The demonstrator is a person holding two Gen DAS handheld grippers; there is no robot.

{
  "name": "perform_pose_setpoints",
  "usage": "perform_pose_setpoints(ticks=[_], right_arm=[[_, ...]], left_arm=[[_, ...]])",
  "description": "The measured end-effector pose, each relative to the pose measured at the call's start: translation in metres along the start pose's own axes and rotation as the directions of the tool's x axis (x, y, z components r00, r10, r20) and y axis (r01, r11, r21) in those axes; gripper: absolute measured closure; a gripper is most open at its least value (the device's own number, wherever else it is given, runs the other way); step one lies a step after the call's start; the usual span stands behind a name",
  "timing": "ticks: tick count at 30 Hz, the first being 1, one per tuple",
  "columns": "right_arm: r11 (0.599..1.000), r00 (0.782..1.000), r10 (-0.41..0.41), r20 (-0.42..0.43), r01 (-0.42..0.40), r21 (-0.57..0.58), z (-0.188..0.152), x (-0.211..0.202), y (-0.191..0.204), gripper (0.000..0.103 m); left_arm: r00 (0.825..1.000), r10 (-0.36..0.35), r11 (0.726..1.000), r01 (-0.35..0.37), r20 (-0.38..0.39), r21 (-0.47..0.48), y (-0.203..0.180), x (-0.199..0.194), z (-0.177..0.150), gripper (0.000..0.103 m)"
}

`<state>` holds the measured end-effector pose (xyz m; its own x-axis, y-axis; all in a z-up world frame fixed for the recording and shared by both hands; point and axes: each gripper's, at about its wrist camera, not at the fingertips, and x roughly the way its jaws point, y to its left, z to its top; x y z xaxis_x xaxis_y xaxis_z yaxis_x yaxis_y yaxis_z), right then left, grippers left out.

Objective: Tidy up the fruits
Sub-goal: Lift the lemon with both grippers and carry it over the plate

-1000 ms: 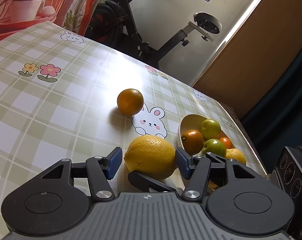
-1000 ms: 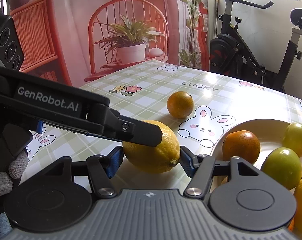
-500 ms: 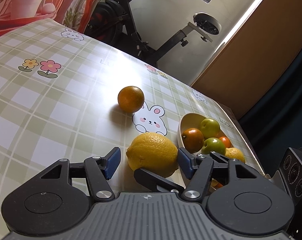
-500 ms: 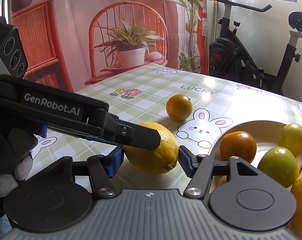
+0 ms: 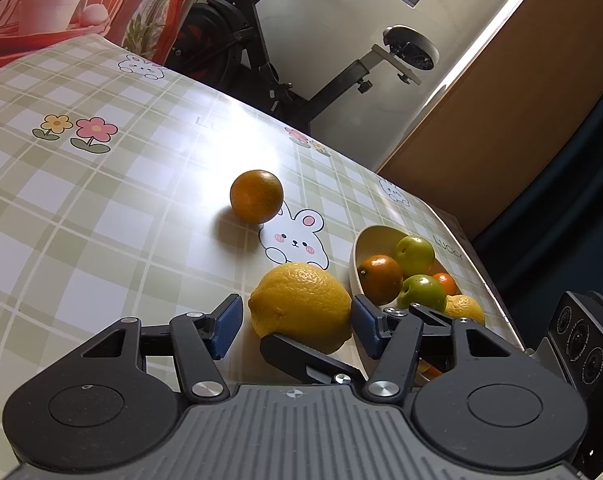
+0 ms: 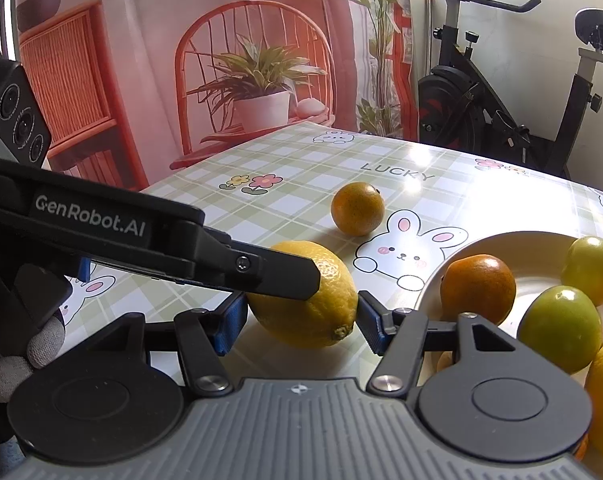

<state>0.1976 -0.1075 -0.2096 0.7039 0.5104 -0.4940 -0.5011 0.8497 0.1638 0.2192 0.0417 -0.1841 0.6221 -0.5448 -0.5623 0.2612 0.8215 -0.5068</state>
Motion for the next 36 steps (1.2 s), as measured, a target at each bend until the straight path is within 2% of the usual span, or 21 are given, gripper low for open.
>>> perform_pose_setpoints(ticks=[11, 17, 23, 30, 36], right_arm=[[1.000, 0.999, -0.009, 0.049, 0.009, 0.006, -0.004, -0.013, 0.003, 0.042], [0.997, 0.995, -0.022, 0.101, 0.014, 0.076, -0.007, -0.033, -0.005, 0.042], [0.990, 0.983, -0.059, 0.172, 0.035, 0.139, 0.006, -0.057, -0.024, 0.042], [0.968, 0.965, -0.136, 0.225, 0.081, 0.236, 0.014, -0.076, -0.063, 0.042], [0.947, 0.953, -0.220, 0.207, 0.158, 0.281, 0.012, -0.073, -0.090, 0.042]], left_arm=[[1.000, 0.029, 0.998, -0.028, -0.005, 0.065, -0.019, -0.005, 0.002, 0.045], [0.999, 0.028, 0.994, -0.026, -0.017, 0.108, -0.038, -0.006, 0.008, 0.046], [1.000, 0.019, 0.980, -0.019, -0.001, 0.200, -0.069, -0.001, 0.023, 0.046], [1.000, -0.014, 0.951, 0.019, -0.016, 0.308, -0.105, 0.029, 0.040, 0.046], [0.995, -0.027, 0.938, 0.057, -0.092, 0.342, -0.118, 0.069, 0.047, 0.046]])
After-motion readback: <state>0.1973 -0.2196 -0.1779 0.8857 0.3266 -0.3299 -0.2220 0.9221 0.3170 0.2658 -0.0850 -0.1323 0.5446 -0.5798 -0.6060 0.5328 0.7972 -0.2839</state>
